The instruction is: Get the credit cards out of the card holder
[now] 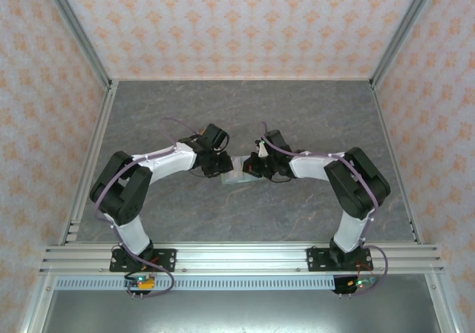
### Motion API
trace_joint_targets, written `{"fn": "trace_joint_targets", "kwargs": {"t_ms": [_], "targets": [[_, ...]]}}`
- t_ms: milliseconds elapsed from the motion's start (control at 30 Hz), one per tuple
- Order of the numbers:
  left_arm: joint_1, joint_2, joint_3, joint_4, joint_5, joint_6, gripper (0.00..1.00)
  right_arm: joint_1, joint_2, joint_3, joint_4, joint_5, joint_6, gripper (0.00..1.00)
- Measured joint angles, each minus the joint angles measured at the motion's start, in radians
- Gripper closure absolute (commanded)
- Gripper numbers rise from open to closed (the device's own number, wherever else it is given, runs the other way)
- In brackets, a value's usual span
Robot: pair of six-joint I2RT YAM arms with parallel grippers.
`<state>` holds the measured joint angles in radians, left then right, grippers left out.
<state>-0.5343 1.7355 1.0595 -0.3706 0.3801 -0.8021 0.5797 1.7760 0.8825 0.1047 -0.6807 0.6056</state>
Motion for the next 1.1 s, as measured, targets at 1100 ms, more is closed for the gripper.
{"fn": "trace_joint_targets", "kwargs": {"t_ms": [1100], "targets": [[-0.001,0.057,0.0,-0.006,0.005,0.015,0.85,0.0,0.047,0.034,-0.063,-0.029,-0.019,0.8]]}}
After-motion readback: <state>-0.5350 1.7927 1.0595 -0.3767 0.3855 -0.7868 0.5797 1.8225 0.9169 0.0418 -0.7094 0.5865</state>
